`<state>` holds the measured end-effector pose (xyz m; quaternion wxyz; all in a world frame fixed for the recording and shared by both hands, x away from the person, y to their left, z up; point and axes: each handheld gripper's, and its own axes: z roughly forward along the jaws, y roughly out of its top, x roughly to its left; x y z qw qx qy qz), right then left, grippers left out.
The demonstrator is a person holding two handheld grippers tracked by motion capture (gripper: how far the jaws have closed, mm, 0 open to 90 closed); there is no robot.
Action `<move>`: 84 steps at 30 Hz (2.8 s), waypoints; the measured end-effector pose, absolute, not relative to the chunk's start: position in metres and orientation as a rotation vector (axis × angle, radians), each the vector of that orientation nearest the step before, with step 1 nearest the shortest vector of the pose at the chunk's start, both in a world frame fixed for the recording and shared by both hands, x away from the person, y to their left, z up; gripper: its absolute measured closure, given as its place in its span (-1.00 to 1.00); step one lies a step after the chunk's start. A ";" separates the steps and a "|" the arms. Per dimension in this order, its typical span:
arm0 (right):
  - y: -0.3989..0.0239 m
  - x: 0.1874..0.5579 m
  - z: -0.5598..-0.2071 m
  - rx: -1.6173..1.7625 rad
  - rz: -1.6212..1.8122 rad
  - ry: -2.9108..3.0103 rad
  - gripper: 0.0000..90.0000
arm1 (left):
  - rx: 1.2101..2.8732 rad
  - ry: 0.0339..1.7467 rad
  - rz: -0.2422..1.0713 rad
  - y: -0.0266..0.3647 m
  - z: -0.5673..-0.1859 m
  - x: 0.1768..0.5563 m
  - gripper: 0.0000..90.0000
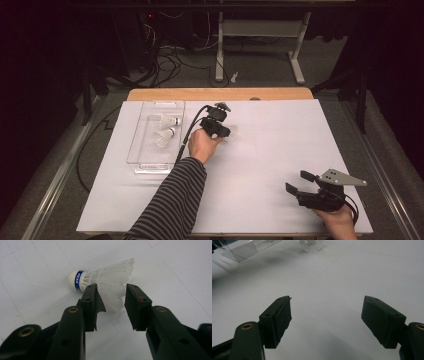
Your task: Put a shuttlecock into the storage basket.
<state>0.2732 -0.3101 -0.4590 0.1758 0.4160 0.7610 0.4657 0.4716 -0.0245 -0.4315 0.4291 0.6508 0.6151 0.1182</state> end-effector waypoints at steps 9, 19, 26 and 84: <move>-0.310 0.273 -0.459 1.177 1.319 2.156 -0.46 | 1.655 1.546 0.273 -0.024 -0.436 0.472 0.60; -0.310 0.273 -0.459 1.176 1.320 2.156 -0.46 | 1.672 1.543 0.244 -0.025 -0.436 0.471 0.86; -0.310 0.273 -0.459 1.176 1.319 2.159 -0.46 | 1.687 1.543 0.247 -0.024 -0.437 0.470 0.97; -0.310 0.273 -0.459 1.184 1.315 2.154 -0.46 | 1.697 1.441 0.201 -0.010 -0.415 0.445 0.99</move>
